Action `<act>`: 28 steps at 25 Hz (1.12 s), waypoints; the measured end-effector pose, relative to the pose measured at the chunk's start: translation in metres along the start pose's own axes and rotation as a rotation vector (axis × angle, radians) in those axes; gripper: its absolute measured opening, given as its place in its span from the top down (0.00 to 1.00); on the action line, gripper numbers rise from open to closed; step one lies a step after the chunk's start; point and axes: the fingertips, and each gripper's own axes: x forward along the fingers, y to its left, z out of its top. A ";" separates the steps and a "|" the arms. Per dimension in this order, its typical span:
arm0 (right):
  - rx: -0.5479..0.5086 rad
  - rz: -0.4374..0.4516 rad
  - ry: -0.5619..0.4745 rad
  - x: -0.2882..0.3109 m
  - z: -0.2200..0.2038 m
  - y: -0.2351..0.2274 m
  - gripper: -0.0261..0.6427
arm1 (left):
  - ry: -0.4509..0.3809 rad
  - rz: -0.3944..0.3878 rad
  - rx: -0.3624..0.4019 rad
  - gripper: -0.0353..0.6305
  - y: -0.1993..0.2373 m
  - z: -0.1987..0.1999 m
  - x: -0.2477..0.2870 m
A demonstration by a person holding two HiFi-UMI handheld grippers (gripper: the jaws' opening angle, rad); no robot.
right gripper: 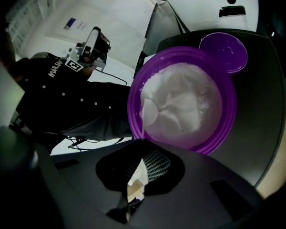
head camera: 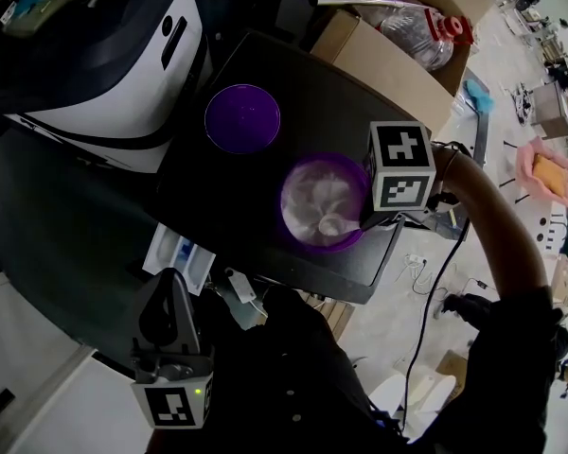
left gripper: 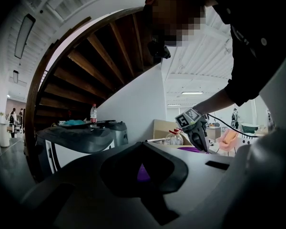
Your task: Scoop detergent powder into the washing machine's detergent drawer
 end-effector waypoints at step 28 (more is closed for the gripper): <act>0.482 0.417 -1.676 -0.067 0.055 0.030 0.91 | -0.098 -0.013 0.060 0.92 -0.001 0.040 -0.002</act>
